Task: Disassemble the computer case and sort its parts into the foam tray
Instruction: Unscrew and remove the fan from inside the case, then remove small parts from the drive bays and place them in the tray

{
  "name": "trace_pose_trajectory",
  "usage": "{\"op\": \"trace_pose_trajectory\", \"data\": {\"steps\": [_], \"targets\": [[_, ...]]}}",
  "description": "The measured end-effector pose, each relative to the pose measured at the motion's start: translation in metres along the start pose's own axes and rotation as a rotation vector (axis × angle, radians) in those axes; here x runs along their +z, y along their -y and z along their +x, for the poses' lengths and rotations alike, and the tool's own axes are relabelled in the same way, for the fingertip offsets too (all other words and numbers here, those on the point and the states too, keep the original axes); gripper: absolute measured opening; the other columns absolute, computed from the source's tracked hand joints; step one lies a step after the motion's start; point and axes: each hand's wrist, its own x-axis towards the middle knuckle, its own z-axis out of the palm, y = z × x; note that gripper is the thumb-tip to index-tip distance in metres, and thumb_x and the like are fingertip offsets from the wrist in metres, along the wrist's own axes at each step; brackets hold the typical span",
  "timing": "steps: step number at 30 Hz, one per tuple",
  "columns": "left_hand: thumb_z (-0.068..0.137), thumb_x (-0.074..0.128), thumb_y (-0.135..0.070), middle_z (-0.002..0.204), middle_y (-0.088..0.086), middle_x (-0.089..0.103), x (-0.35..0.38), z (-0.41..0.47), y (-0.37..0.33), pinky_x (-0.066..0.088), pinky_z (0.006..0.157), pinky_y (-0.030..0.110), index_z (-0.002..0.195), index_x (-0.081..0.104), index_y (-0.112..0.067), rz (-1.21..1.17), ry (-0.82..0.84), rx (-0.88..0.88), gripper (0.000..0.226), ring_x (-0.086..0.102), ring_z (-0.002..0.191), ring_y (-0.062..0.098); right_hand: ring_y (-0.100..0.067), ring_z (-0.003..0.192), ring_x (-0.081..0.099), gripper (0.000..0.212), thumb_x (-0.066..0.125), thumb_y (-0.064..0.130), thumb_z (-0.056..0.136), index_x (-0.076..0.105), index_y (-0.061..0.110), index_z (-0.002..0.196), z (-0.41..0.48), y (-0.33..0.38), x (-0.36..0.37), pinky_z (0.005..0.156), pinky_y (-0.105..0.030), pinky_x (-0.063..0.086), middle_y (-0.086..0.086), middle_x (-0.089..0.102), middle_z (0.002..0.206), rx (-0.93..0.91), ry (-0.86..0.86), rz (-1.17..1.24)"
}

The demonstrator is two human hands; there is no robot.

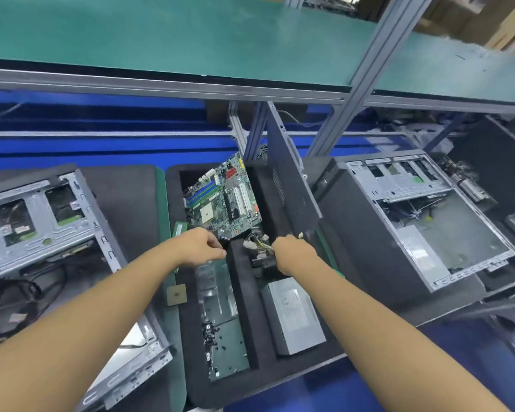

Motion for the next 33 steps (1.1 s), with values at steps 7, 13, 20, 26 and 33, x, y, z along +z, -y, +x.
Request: {"op": "trace_pose_trajectory", "data": {"steps": [7, 13, 20, 26, 33], "targets": [[0.091, 0.064, -0.035, 0.090, -0.013, 0.069, -0.001, 0.001, 0.002, 0.047, 0.073, 0.024, 0.093, 0.071, -0.029, -0.025, -0.015, 0.017, 0.010, 0.062, 0.077, 0.006, -0.038, 0.114, 0.059, 0.036, 0.056, 0.005, 0.093, 0.056, 0.009, 0.129, 0.015, 0.009, 0.005, 0.092, -0.042, 0.052, -0.017, 0.056, 0.128, -0.039, 0.054, 0.031], [0.092, 0.063, -0.035, 0.100, -0.010, 0.071, 0.001, -0.004, 0.005, 0.051, 0.084, 0.026, 0.100, 0.073, -0.028, -0.027, -0.007, 0.014, 0.014, 0.065, 0.092, 0.012, -0.036, 0.107, 0.063, 0.032, 0.057, 0.007, 0.091, 0.065, 0.016, 0.121, 0.014, 0.000, 0.010, 0.091, -0.038, 0.055, -0.013, 0.060, 0.123, -0.003, 0.126, 0.100], [0.091, 0.063, -0.034, 0.096, -0.015, 0.069, 0.001, -0.011, 0.007, 0.051, 0.082, 0.025, 0.094, 0.070, -0.031, -0.044, 0.005, 0.035, 0.008, 0.064, 0.085, 0.006, -0.033, 0.099, 0.062, 0.007, 0.052, 0.007, 0.097, 0.058, 0.006, 0.092, 0.014, 0.010, 0.018, 0.082, -0.033, 0.050, -0.009, 0.060, 0.095, 0.041, 0.252, 0.045], [0.092, 0.063, -0.034, 0.088, -0.019, 0.067, -0.014, -0.031, 0.017, 0.039, 0.056, 0.010, 0.094, 0.071, -0.031, -0.087, -0.057, 0.068, 0.008, 0.056, 0.065, -0.005, -0.032, 0.100, 0.066, 0.027, 0.046, 0.014, 0.100, 0.064, 0.002, 0.117, 0.002, 0.016, -0.019, 0.090, -0.040, 0.055, -0.017, 0.065, 0.116, 0.013, 0.144, 0.248], [0.093, 0.067, -0.038, 0.093, -0.002, 0.076, -0.040, -0.073, 0.018, 0.053, 0.060, 0.019, 0.108, 0.070, -0.019, -0.664, -0.070, 0.209, 0.025, 0.073, 0.079, 0.012, -0.012, 0.043, 0.038, 0.003, 0.045, 0.018, 0.096, 0.047, 0.016, 0.094, -0.037, 0.087, -0.086, 0.039, -0.021, 0.032, -0.005, 0.050, 0.071, -0.247, 0.165, 0.775]]}}
